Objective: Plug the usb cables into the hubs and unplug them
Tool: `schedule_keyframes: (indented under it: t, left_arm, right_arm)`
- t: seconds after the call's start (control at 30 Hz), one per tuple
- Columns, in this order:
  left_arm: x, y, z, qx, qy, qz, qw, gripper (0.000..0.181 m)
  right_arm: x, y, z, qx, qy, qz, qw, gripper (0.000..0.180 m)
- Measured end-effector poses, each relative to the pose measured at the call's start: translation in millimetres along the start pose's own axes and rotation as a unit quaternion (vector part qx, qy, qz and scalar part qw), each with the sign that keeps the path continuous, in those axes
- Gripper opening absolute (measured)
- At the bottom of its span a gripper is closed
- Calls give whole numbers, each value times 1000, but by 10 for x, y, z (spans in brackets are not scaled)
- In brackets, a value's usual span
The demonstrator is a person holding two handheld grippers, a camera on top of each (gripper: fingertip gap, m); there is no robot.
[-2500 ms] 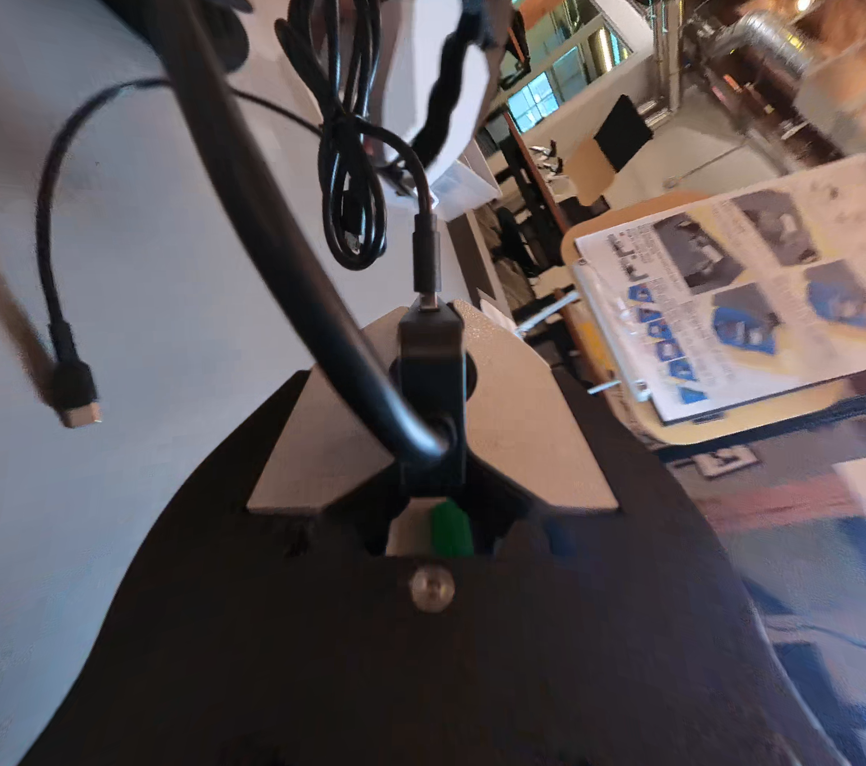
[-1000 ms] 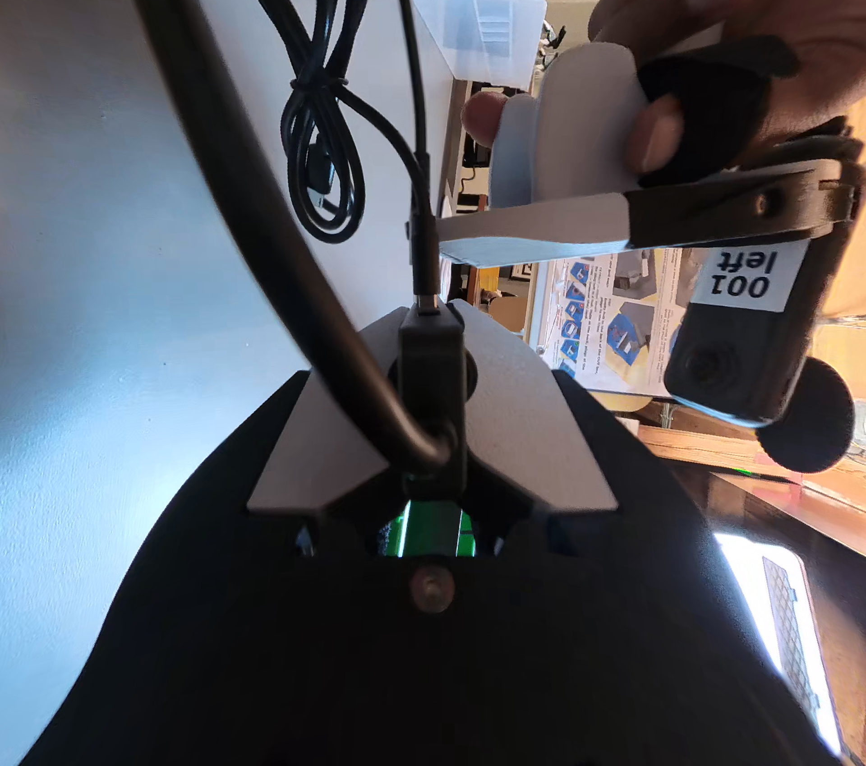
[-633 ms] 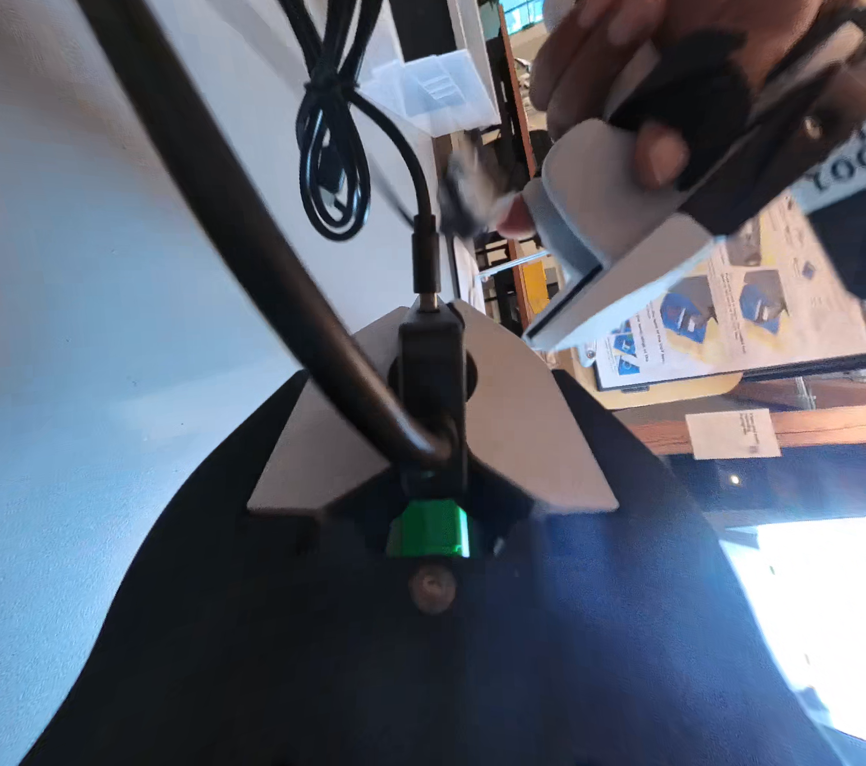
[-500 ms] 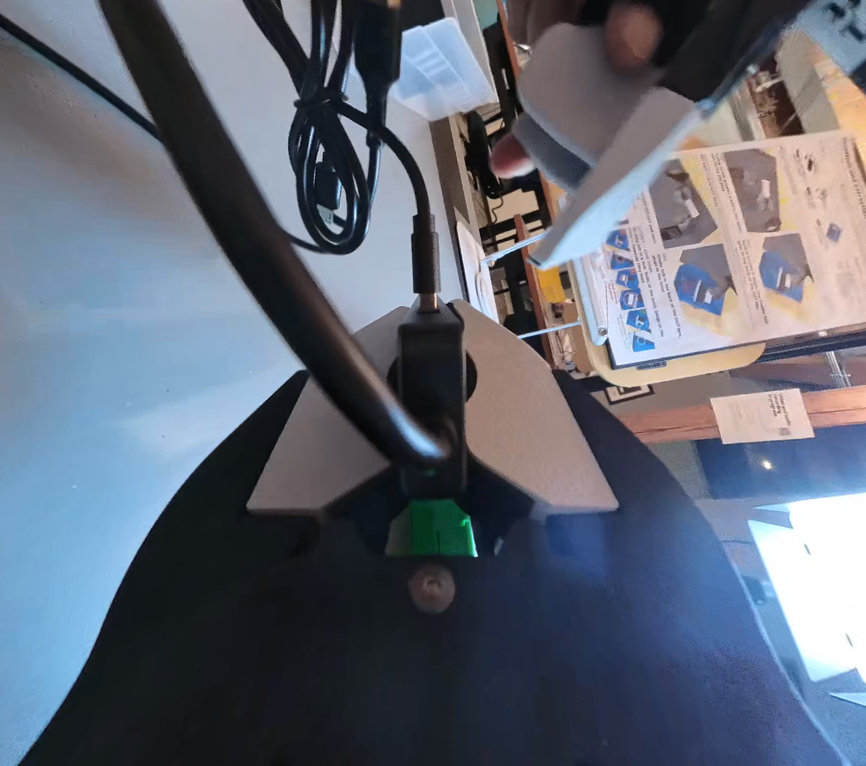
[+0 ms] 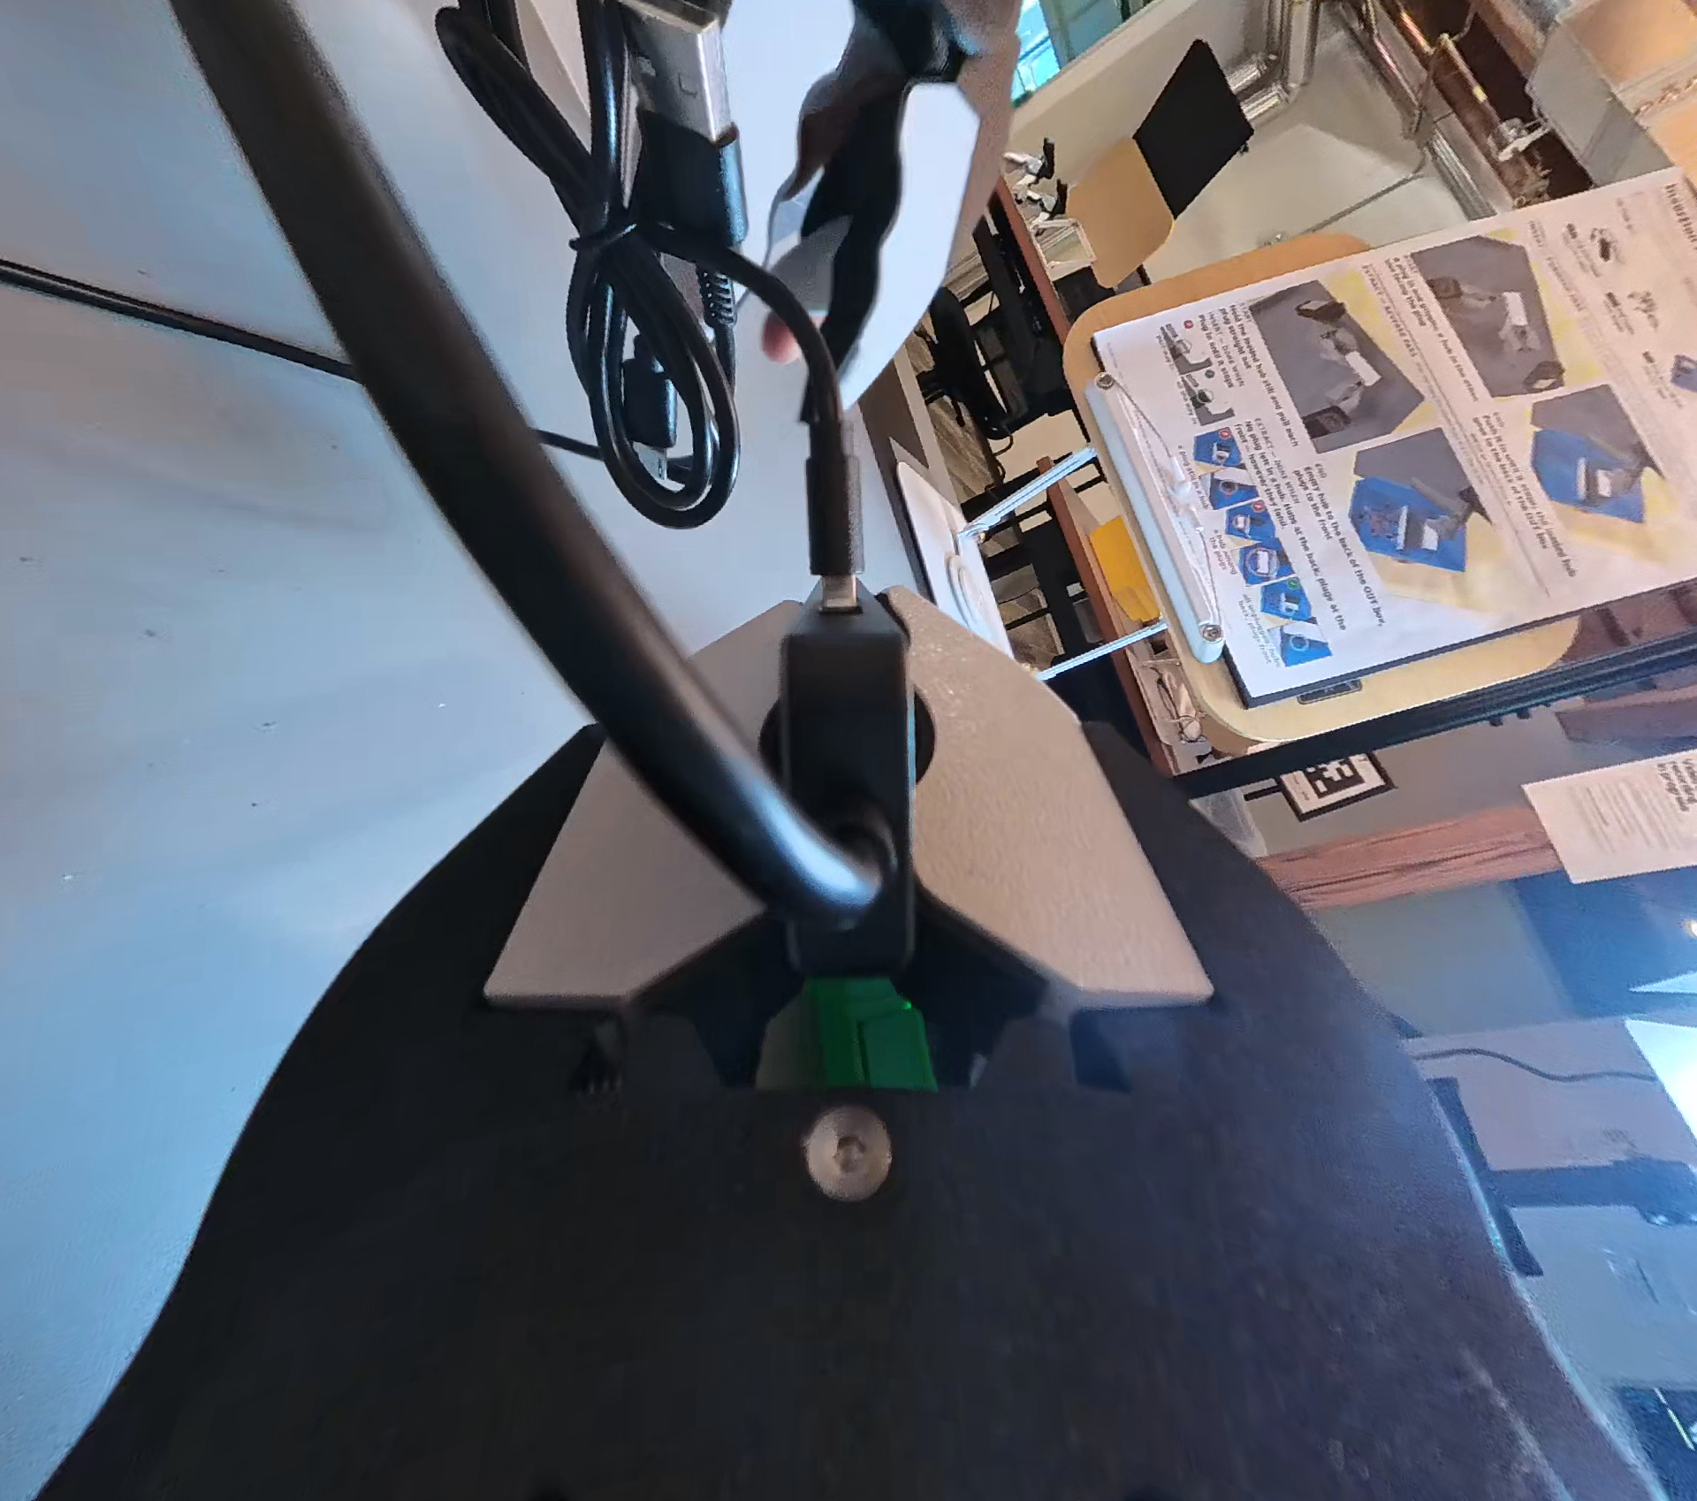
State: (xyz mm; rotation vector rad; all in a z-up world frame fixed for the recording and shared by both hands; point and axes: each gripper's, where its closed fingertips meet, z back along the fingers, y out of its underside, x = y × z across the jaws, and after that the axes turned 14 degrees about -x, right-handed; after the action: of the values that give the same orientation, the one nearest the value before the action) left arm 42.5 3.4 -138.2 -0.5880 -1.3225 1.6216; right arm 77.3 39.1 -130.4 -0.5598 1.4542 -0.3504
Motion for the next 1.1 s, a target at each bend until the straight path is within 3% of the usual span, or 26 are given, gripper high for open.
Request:
schedule_keyframes:
  t: [0.23, 0.43, 0.6, 0.7, 0.8, 0.93, 1.1]
  left_arm:
    - [-196, 5, -176, -17, 50, -93, 994, 37]
    - [-330, -144, -253, -78, 62, -116, 988, 28]
    - [-313, -248, -203, -103, 48, -70, 991, 6]
    - [-254, -279, -119, -121, 37, -11, 992, 6]
    - [-99, -115, -47, -78, 5, 58, 995, 6]
    - [33, 255, 54, 42, -37, 165, 985, 6]
    - [-198, 490, 104, 146, 12, 243, 959, 5]
  right_arm:
    - [61, 48, -23, 2, -10, -23, 1000, 12]
    - [37, 60, -1, -5, -6, -56, 998, 11]
    - [1, 35, 11, -30, -2, -101, 994, 11]
    - [-9, -5, 18, -42, 0, -100, 994, 11]
    - [3, -34, 1, -42, 1, -87, 995, 11]
    - [52, 1, -40, -14, -3, -19, 1000, 12]
    - [129, 120, -115, 40, -14, 87, 995, 12]
